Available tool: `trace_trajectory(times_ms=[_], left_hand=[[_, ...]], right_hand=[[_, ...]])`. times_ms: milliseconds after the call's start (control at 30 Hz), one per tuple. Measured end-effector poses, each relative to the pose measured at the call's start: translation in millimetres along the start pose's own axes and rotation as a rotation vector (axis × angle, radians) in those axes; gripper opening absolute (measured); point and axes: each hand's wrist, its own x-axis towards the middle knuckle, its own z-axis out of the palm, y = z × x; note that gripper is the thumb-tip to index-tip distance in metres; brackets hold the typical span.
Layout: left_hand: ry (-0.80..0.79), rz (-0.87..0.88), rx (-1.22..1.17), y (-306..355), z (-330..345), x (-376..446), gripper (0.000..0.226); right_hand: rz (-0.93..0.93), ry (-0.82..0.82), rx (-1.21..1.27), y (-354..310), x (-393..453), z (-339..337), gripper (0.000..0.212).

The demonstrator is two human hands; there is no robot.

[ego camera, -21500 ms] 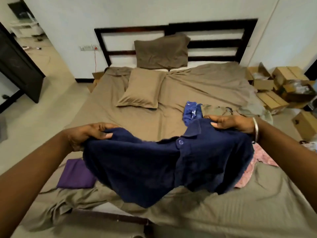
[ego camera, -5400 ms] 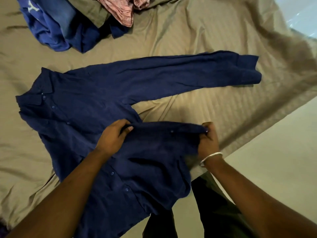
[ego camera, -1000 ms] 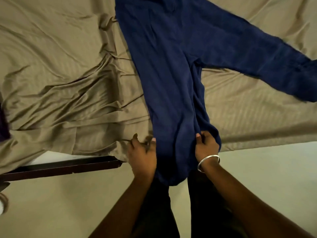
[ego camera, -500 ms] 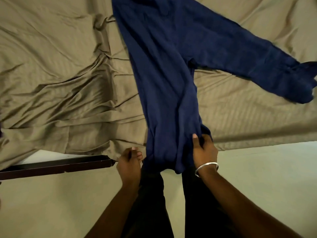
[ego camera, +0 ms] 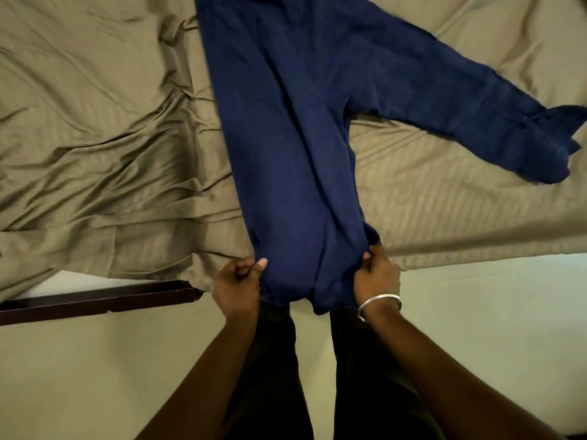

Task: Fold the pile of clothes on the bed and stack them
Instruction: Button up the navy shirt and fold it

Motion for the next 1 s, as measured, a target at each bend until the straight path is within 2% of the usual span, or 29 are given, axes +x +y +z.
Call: trace_trajectory(times_ms=[133,200,233,300,367,433,467,533,600,667,733,833,900,1000], left_hand=[[0.126,-0.118,-0.120,0.0,-7.6,0.4,0.009],[0.197,-0.114,-0.017,5.0,-10.1,-1.0,0.002],[0.223,-0.087,0.067,7.7,-10.3,-3.3,0.010],[0.203,0.008,0.185,6.7,-10.0,-3.7,0.021],[0.114,0.078,0.194,7.0,-6.4,-4.2,0.035],[0.009,0.130,0.305,5.6,-1.2,-3.7,0.048],[-0.008,0.164,0.361,5.5,1.5,-3.0,0.042],[0.018,0.148,0.281,9.1,3.0,-4.7,0.023],[0.012,0.076,0.051,15.0,-0.5,-11.6,0.022],[-0.044,0.030,-0.160,13.2,-8.8,-21.1,0.022],[-0.073,0.010,-0.219,3.8,-19.1,-27.8,0.020],[-0.158,0.052,-0.017,-21.1,-33.9,-26.9,0.029],[-0.195,0.061,0.153,-34.6,-38.7,-26.2,0.038],[-0.081,-0.012,0.151,-42.7,-40.1,-25.1,0.036]], right_hand=[[0.050,0.036,-0.204,-5.3,1.9,-3.7,0.033],[0.019,0.077,-0.298,-1.5,3.6,-5.0,0.029],[-0.028,0.106,-0.344,0.8,4.7,-5.5,0.027],[-0.112,0.148,-0.394,2.4,9.8,-4.8,0.043],[-0.111,0.103,-0.427,-2.7,18.3,-0.7,0.061],[-0.035,-0.010,-0.481,-6.8,29.5,6.6,0.066],[-0.006,-0.039,-0.489,-7.4,33.4,10.1,0.062],[0.008,0.012,-0.373,-8.4,38.8,11.8,0.041],[-0.058,0.097,-0.010,-5.1,35.9,7.9,0.023],[-0.200,0.120,0.317,0.5,22.3,0.9,0.028],[-0.157,0.115,0.462,9.5,11.4,-3.8,0.030],[0.012,0.088,0.282,23.8,7.2,-1.2,0.029],[0.040,0.084,0.138,29.1,5.7,1.0,0.029],[0.105,0.140,0.127,31.9,3.6,8.1,0.021]])
